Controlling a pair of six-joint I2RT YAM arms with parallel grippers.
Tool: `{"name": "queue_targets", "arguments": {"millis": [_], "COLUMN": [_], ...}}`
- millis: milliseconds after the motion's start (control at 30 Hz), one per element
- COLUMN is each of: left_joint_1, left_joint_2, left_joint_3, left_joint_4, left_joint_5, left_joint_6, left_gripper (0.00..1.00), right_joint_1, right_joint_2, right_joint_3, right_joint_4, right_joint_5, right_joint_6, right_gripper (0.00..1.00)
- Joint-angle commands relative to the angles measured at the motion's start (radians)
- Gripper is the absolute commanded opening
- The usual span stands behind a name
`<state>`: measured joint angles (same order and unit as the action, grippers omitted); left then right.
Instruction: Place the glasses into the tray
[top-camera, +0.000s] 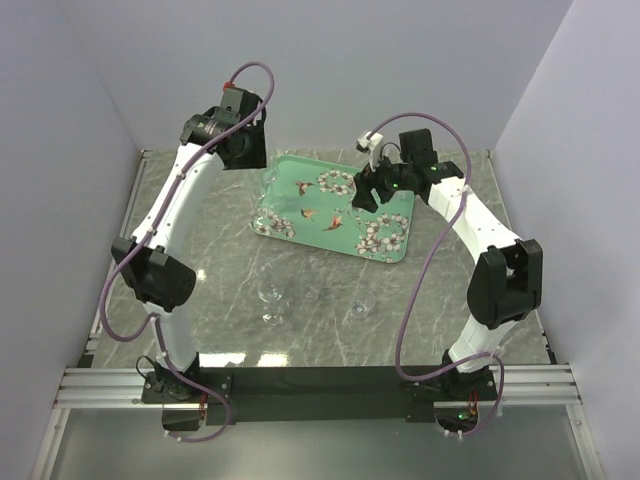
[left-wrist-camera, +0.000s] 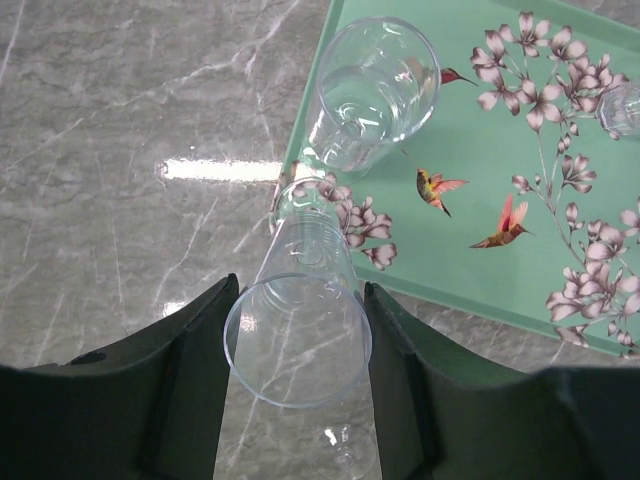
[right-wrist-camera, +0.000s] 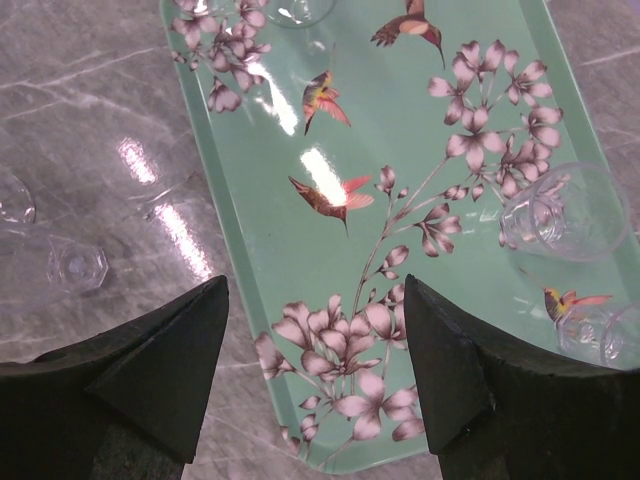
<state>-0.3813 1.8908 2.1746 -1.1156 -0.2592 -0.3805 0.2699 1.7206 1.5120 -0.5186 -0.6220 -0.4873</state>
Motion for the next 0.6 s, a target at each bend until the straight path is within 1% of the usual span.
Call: {"name": "queue_targets", "arguments": {"millis": [0, 333, 567], "left_joint_1": [0.012, 0.024, 0.025], "left_joint_2": [0.007, 0.060, 0.057], "left_joint_3": [0.057, 0.062, 0.036], "left_joint_4": [0.079, 0.082, 0.071], "left_joint_5": [0.037, 0.066, 0.080], "left_joint_6": [0.029, 0.037, 0.038], "left_gripper": [0.42, 0.42, 0.41], "right_joint_1": [-0.012, -0.017, -0.023], "right_joint_2": [-0.050, -0.055, -0.055], "right_joint_3": [-0.009, -0.010, -0.010], "right_joint_4": [0.028, 0.026, 0.028], "right_joint_5": [-0.024, -0.039, -0.047], "right_joint_6": [0.019, 0.026, 0.032], "right_gripper": [0.77, 0.78, 0.78]}}
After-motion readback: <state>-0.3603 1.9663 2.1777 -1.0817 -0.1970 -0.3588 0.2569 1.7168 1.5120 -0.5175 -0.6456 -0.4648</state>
